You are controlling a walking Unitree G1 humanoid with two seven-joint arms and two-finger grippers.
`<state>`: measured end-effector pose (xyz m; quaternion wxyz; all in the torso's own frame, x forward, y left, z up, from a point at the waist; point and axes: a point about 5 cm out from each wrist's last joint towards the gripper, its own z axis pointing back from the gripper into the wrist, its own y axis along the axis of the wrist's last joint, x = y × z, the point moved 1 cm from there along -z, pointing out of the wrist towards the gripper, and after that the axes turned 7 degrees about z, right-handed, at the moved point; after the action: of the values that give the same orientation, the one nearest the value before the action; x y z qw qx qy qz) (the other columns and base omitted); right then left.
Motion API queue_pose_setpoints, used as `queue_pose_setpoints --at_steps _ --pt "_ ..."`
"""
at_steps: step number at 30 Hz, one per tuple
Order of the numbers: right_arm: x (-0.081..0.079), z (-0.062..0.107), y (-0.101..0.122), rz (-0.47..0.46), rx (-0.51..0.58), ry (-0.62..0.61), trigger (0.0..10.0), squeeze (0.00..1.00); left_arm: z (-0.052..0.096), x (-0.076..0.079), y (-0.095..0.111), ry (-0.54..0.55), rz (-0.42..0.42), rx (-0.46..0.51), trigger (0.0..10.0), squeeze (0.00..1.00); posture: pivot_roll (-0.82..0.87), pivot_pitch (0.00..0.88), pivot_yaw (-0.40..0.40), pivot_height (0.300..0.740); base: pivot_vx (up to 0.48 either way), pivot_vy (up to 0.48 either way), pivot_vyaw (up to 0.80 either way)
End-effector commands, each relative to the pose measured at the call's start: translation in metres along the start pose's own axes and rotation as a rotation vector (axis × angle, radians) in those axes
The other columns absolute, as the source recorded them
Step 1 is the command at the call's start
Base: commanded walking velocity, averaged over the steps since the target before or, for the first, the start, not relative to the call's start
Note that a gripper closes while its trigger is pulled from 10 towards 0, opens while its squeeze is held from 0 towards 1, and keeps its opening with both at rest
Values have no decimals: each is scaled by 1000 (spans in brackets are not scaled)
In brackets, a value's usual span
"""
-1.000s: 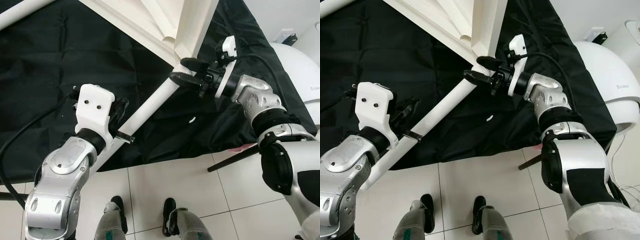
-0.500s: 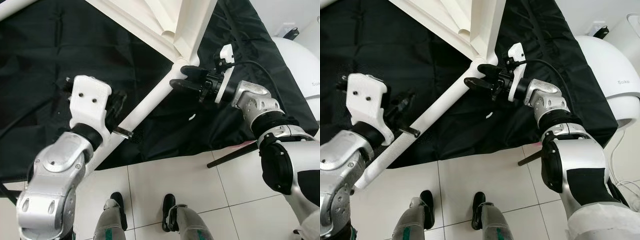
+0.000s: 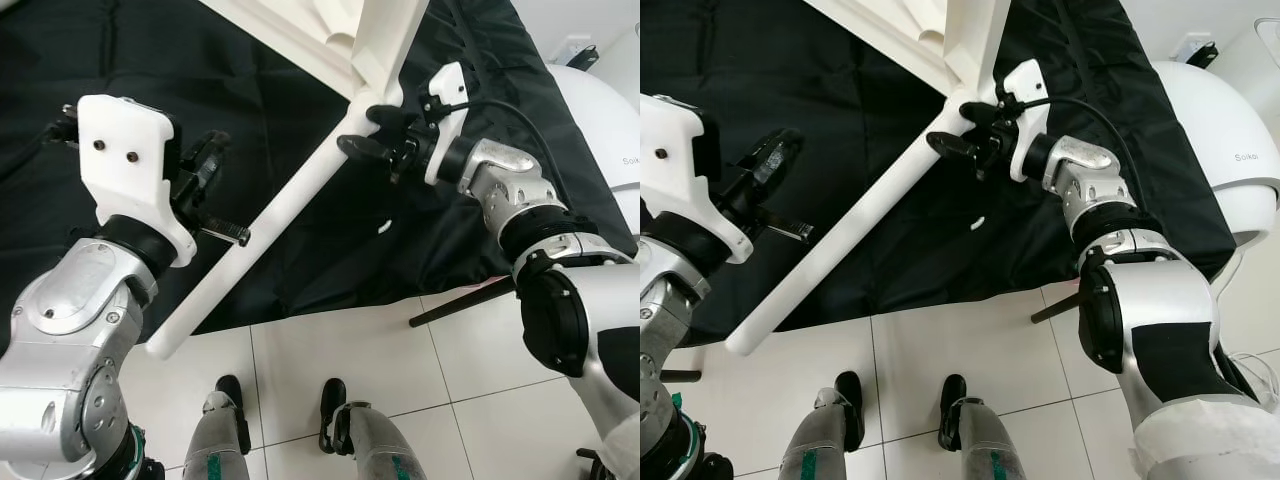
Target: Building children table
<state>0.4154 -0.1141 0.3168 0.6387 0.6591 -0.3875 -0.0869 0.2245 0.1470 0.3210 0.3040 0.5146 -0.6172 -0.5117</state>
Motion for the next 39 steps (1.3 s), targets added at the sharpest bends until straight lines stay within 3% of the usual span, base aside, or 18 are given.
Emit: queue_pose_setpoints --at_steps 1,14,19,21,26,29,31,39 --pt "11 6 -2 40 -55 -88 10000 0 5 4 2 -22 -1 8 10000 0 242 491 -197 740 0 0 0" --pt "38 25 2 174 -160 -274 10000 0 5 0 3 1 40 -4 10000 0 207 493 -200 740 0 0 0" --pt "42 28 5 169 -150 -298 10000 0 5 -1 3 -1 45 -7 10000 0 204 493 -197 740 0 0 0" --pt "41 27 7 142 -123 -293 10000 0 5 0 2 -8 44 -13 10000 0 202 491 -190 740 0 0 0" --pt "30 16 21 -1 60 -167 10000 0 11 -8 -2 -21 -12 -64 10000 0 193 488 -174 740 0 0 0" --pt "27 16 21 -16 88 -126 10000 0 12 -17 -2 -17 -18 -76 10000 0 190 484 -165 740 0 0 0" --pt "23 18 20 -15 133 -86 10000 0 14 -21 -4 -80 -49 -111 10000 0 182 478 -140 740 0 0 0" --pt "23 28 21 -42 231 -60 10000 0 14 -19 -11 -219 -24 -163 10000 0 167 469 -90 740 0 0 0"
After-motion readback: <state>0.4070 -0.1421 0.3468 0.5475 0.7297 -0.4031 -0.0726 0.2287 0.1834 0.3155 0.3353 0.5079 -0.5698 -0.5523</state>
